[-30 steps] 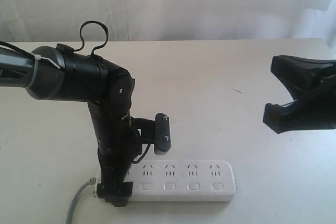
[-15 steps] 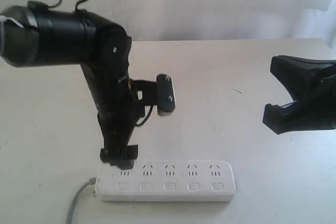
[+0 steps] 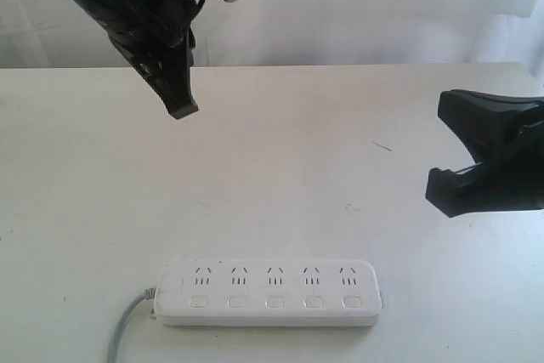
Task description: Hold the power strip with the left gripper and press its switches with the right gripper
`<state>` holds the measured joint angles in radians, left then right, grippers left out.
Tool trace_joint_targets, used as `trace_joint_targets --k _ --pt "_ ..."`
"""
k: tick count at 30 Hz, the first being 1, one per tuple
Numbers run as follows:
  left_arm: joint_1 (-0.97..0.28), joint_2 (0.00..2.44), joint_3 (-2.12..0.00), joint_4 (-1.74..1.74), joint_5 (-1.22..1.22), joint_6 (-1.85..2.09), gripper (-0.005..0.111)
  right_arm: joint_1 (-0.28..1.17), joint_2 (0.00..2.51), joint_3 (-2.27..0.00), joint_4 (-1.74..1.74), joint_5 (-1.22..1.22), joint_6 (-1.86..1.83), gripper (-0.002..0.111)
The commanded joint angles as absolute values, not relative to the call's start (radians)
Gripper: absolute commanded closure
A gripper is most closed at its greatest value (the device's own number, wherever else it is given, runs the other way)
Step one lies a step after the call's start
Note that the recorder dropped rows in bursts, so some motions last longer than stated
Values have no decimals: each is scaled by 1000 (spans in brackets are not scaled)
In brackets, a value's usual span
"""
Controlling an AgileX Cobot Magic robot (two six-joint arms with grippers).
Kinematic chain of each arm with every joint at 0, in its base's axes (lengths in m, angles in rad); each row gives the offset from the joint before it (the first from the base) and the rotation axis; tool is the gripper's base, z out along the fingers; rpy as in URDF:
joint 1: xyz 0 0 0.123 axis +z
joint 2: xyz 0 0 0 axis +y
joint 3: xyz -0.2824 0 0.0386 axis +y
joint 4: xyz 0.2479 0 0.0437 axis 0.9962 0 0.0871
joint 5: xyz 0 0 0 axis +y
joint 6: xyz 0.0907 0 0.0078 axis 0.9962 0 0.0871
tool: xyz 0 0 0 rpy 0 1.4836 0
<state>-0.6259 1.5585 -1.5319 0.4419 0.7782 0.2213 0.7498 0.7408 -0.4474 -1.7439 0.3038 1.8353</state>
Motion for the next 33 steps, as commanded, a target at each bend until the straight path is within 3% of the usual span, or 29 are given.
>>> trace_joint_targets --k 1,11,18,33 --pt "-630 1547 -1538 512 723 214 107 748 734 -452 -1744 312 1825 108" --pt "-630 1451 -1536 378 518 44 107 739 720 -452 -1744 309 1825 108" --pt "-630 1309 -1459 289 316 41 107 626 618 -452 -1744 268 1825 108" --pt "-630 1005 -906 281 -38 0 107 375 398 -452 -1744 267 1825 108"
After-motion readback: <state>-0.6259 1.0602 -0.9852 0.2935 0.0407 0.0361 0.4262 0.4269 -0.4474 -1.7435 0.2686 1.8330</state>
